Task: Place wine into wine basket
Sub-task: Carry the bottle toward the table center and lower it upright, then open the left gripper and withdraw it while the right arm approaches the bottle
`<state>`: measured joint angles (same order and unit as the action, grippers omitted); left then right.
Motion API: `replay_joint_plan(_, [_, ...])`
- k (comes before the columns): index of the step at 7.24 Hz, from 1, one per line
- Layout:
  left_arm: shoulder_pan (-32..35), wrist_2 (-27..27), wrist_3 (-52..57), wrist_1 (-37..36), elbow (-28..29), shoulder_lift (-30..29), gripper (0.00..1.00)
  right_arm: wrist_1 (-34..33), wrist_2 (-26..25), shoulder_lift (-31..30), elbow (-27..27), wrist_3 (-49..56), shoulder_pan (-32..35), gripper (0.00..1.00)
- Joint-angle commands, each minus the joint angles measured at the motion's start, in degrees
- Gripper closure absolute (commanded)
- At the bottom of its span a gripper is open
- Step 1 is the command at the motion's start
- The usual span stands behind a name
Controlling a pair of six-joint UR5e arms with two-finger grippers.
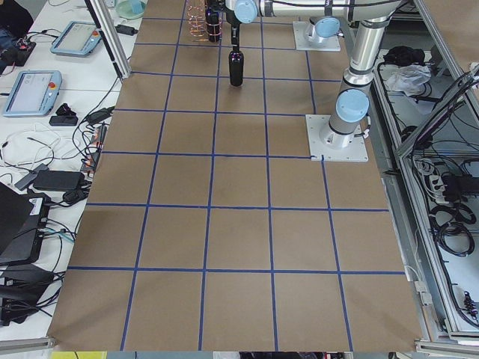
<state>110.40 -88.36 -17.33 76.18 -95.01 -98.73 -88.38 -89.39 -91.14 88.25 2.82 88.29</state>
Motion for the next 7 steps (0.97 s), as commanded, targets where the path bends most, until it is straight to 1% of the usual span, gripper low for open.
replay_joint_plan(1, [-0.19, 0.72, 0.28, 0.02, 0.09, -0.23, 0.68, -1.87, -0.26, 0.09, -0.10, 0.78, 0.04, 0.00])
replay_joint_plan(2, [-0.19, 0.90, -0.07, 0.02, 0.09, -0.32, 0.20, -3.19, -0.35, 0.09, -0.10, 0.87, 0.04, 0.00])
replay_joint_plan(3, [-0.27, 0.82, -0.07, 0.02, 0.09, -0.23, 0.01, -3.21, -0.35, 0.18, -0.10, 2.96, 0.04, 0.00])
replay_joint_plan(4, [-0.80, 0.73, 0.10, 0.02, 0.44, 0.03, 0.00, -3.03, -0.44, 0.26, -0.10, 5.76, 0.04, 0.00])
replay_joint_plan(5, [-0.98, 0.38, 0.36, 0.02, 0.79, 0.12, 0.00, -3.12, -0.26, 0.18, -0.10, 4.57, 0.04, 0.00])
replay_joint_plan(6, [-2.37, 0.12, 0.63, 0.37, 1.31, 0.64, 0.00, -3.12, 0.09, 0.18, -0.10, 2.04, 0.04, 0.00])
replay_joint_plan(7, [-5.95, 0.12, 0.89, 0.81, 2.19, 1.52, 0.00, -2.25, -0.35, -0.08, -0.10, -4.42, 0.21, 0.00])
